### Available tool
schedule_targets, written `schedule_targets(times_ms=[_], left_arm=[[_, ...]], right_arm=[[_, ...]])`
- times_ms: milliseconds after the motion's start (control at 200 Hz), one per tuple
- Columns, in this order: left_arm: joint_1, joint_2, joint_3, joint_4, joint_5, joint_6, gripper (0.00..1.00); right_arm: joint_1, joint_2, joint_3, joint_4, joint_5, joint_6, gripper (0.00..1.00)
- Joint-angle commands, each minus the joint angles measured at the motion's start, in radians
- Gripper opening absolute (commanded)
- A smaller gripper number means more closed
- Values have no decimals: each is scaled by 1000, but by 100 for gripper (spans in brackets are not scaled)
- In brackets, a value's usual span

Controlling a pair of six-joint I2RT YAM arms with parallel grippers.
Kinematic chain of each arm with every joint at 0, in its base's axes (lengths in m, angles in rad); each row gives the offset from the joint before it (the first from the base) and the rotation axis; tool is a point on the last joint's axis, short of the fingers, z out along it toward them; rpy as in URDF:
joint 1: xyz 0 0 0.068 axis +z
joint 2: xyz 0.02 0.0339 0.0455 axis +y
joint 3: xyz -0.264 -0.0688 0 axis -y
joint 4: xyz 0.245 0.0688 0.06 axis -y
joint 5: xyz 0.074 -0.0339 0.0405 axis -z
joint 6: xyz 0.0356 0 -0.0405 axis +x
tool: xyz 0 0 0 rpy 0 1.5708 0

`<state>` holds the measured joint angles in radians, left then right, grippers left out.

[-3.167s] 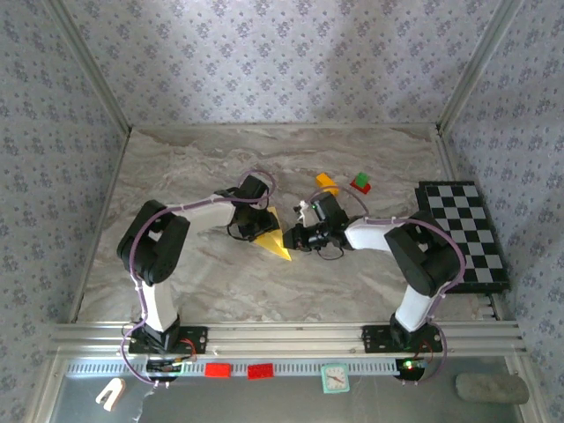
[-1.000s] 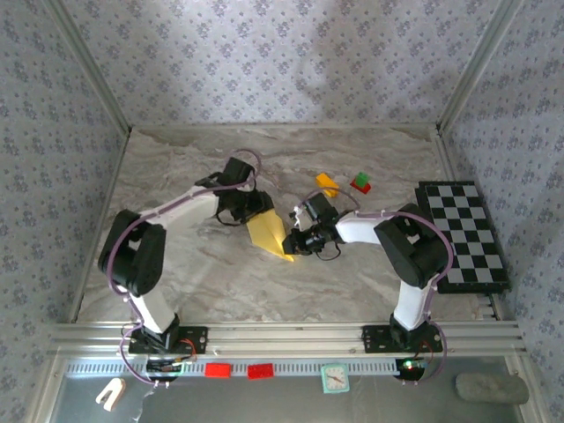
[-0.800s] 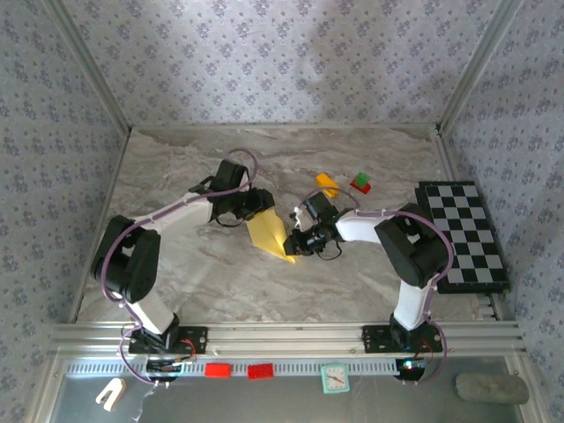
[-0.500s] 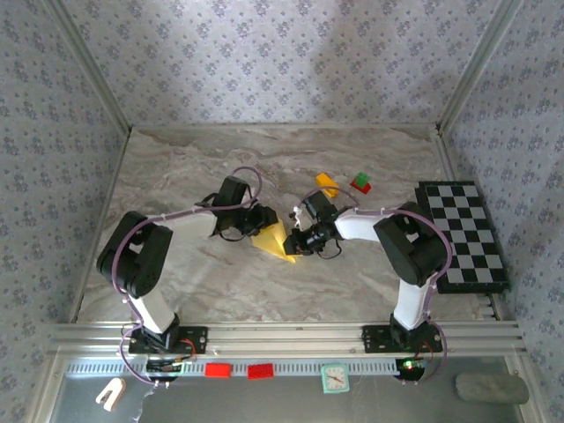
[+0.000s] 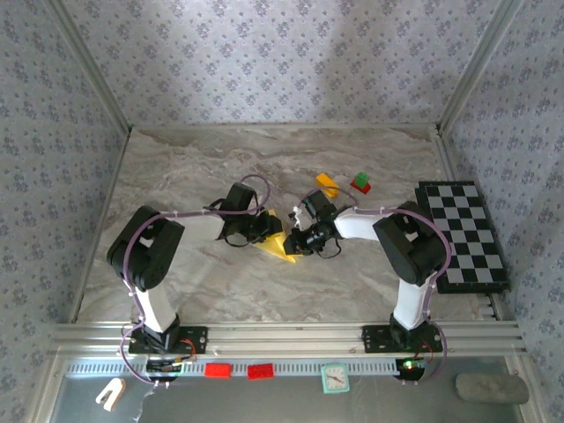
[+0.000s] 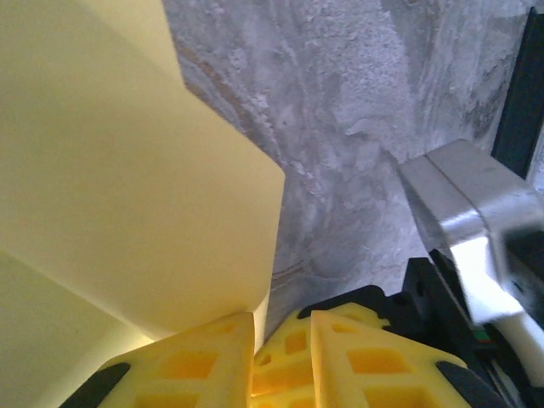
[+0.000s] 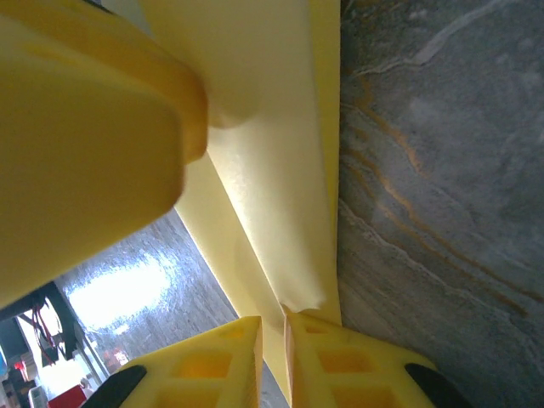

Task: Fold a paper plane with a square sheet of paper (pick it up from the middle)
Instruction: Fourth fold the wing at the center of the table.

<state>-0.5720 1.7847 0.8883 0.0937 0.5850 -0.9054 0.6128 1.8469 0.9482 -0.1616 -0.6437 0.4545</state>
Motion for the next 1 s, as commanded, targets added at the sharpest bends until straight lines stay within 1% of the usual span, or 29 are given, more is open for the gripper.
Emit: schedule_targets(times_ms=[0,745,835,890,994], left_arm=[[-4,19,20,5,-15,25,23],[-2,71,41,-69,-111,38,22],[0,82,43,-84,-124,35,21],[1,87,46,-98,-132,32,19],[0,100,52,-125,-139,25,17]], right_arm=[[0,32,-6,-69,29,-11,18],[-2,14,-21,-61,32,-7,18],[-4,-2,-30,-42,27,0,18],[-9,-19,-35,-19,15,8,18],[-19,-81,-29,57,-9,36,18]])
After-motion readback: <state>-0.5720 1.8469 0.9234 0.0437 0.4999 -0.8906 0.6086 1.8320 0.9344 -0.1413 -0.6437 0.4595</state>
